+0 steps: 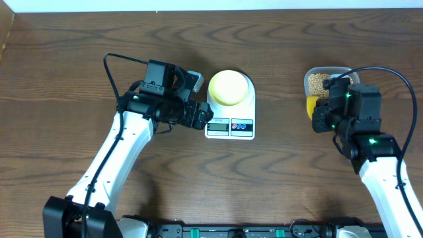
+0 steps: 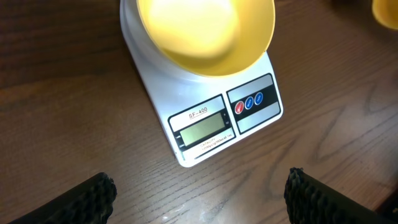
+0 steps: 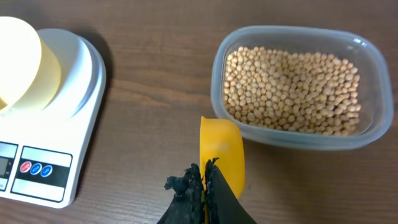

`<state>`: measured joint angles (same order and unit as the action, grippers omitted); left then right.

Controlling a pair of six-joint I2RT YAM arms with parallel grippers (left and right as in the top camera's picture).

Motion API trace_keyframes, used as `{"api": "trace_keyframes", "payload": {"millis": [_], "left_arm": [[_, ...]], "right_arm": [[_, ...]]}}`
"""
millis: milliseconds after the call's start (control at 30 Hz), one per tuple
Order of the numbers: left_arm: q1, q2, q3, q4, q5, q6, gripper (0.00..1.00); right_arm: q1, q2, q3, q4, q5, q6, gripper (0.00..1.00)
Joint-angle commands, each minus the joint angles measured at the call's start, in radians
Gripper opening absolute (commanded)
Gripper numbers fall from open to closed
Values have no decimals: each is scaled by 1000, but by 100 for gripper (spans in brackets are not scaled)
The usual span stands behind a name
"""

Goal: Scoop item into bowl and weigh 50g on scale

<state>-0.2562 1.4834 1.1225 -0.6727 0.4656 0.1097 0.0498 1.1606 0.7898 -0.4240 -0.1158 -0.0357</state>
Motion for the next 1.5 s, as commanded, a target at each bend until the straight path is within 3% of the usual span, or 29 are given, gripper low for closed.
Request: {"api": "trace_keyframes", "payload": {"millis": [0, 1467], "left_arm": [[5, -2, -5, 0, 10, 18, 89], [5, -2, -5, -1, 9, 18, 89]], "right_arm": [[-10, 9, 14, 4, 4, 67, 1], [-11, 9, 14, 13, 12, 210, 1]]}}
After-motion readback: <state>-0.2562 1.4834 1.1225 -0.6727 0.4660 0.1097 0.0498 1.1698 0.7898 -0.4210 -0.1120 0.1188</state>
